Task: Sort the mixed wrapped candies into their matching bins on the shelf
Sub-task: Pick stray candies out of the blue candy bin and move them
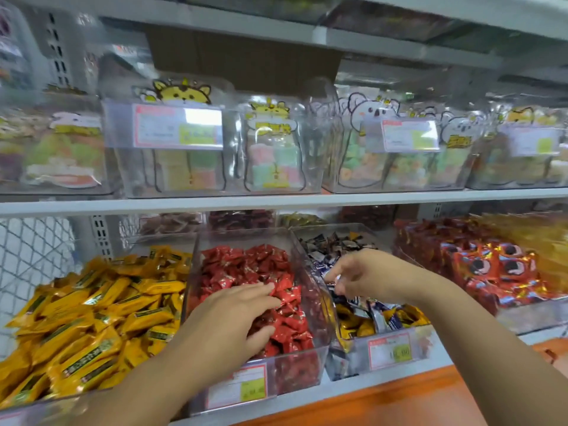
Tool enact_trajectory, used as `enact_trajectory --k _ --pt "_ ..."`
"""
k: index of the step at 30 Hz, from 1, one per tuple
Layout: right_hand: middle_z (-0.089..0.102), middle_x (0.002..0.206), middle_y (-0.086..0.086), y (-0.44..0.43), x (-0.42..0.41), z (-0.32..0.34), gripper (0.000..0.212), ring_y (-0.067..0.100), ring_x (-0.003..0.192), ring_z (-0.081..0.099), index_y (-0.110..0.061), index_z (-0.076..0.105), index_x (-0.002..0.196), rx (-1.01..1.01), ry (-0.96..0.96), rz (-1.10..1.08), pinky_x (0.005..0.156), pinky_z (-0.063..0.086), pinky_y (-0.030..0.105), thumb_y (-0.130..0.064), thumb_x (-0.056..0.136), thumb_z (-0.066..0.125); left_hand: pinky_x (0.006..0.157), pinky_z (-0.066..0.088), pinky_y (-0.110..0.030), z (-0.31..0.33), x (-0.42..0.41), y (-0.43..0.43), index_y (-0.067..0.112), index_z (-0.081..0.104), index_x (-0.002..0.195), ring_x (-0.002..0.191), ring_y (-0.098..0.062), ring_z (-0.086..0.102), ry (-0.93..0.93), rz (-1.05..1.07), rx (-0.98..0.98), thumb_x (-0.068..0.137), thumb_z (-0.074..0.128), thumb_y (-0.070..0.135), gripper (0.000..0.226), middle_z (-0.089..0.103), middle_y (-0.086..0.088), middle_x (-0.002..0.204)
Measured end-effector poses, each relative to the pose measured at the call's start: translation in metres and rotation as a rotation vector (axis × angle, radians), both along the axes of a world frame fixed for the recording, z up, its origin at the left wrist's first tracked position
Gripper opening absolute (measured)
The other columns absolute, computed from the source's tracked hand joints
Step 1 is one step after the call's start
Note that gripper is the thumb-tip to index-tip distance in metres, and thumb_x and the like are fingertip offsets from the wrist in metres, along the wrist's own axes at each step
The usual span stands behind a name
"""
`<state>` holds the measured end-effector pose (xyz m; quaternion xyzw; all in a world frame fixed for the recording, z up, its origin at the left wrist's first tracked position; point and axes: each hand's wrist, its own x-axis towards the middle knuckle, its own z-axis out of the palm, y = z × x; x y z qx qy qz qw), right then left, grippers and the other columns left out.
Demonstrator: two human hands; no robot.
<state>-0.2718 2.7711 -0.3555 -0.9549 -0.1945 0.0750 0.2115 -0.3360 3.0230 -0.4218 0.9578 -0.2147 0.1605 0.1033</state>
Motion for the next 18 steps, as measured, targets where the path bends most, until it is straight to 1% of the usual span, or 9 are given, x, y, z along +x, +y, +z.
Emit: enact_trajectory --k 2,4,6,8,10,13,15,17,18 --pt "0.07 0.097 -0.006 -0.003 0.01 -0.009 0.02 0.011 0.083 0.066 -0.03 0.063 0.097 0.009 0.065 0.015 0.064 0.051 0.017 -0.012 0.09 0.063 0.114 0.015 -0.02 -0.004 0.01 -0.005 0.049 0.035 0.141 0.14 0.006 0.021 0.023 -0.003 -0.023 0.094 0.045 0.056 0.048 0.018 0.033 0.149" --pt "0.068 0.101 -0.004 -0.003 0.021 -0.02 0.022 0.012 0.077 0.064 -0.026 0.06 0.098 -0.01 0.134 0.022 0.056 0.047 0.013 -0.007 0.086 0.065 0.111 0.015 -0.014 -0.002 0.021 -0.011 0.051 0.032 0.141 0.138 0.011 0.02 0.041 -0.009 -0.085 0.093 0.044 0.058 0.051 0.017 0.037 0.147" --pt "0.065 0.108 -0.007 -0.003 0.028 -0.028 0.03 0.011 0.078 0.063 -0.026 0.059 0.106 -0.102 0.15 0.056 0.059 0.048 0.014 -0.015 0.083 0.072 0.105 0.009 -0.004 0.002 0.034 -0.021 0.051 0.029 0.142 0.133 0.018 0.016 0.041 -0.027 -0.157 0.093 0.042 0.058 0.052 0.017 0.04 0.144" --pt "0.06 0.115 -0.011 -0.004 0.033 -0.031 0.045 0.012 0.093 0.061 -0.032 0.056 0.119 -0.231 0.111 0.109 0.074 0.049 0.021 -0.027 0.079 0.076 0.102 0.005 0.002 0.005 0.046 -0.033 0.051 0.028 0.143 0.129 0.023 0.011 0.031 -0.058 -0.219 0.094 0.039 0.059 0.052 0.015 0.041 0.143" --pt "0.054 0.114 -0.01 -0.002 0.036 -0.036 0.05 0.015 0.101 0.055 -0.035 0.054 0.121 -0.3 0.053 0.154 0.081 0.046 0.029 -0.034 0.077 0.075 0.11 0.009 -0.005 0.004 0.057 -0.047 0.05 0.026 0.144 0.132 0.022 0.009 0.046 -0.103 -0.247 0.094 0.034 0.06 0.052 0.013 0.039 0.146" --pt "0.047 0.109 -0.005 0.003 0.039 -0.048 0.042 0.02 0.096 0.052 -0.03 0.055 0.116 -0.309 -0.012 0.182 0.081 0.048 0.036 -0.038 0.078 0.071 0.115 0.009 -0.019 -0.005 0.066 -0.062 0.057 0.019 0.142 0.139 0.014 0.001 0.058 -0.115 -0.188 0.09 0.016 0.068 0.054 0.008 0.036 0.152" --pt "0.055 0.11 -0.003 0.004 0.045 -0.053 0.041 0.021 0.095 0.056 -0.03 0.059 0.112 -0.264 -0.055 0.167 0.081 0.051 0.038 -0.038 0.074 0.073 0.117 0.008 -0.022 -0.011 0.07 -0.067 0.056 0.03 0.14 0.14 0.012 0.001 0.048 -0.105 -0.212 0.087 0.01 0.069 0.058 0.012 0.034 0.152" --pt "0.06 0.098 -0.004 0.002 0.046 -0.053 0.037 0.019 0.086 0.057 -0.028 0.061 0.105 -0.209 -0.071 0.158 0.076 0.051 0.035 -0.034 0.072 0.076 0.116 0.008 -0.02 -0.013 0.072 -0.068 0.051 0.041 0.137 0.14 0.012 0.006 0.046 -0.099 -0.269 0.086 0.013 0.069 0.06 0.021 0.032 0.15" --pt "0.06 0.089 -0.005 0.0 0.045 -0.051 0.033 0.016 0.079 0.057 -0.026 0.061 0.1 -0.152 -0.053 0.151 0.07 0.051 0.032 -0.031 0.072 0.078 0.115 0.008 -0.018 -0.013 0.071 -0.069 0.05 0.043 0.136 0.14 0.012 0.007 0.038 -0.095 -0.272 0.086 0.015 0.069 0.061 0.024 0.032 0.149"
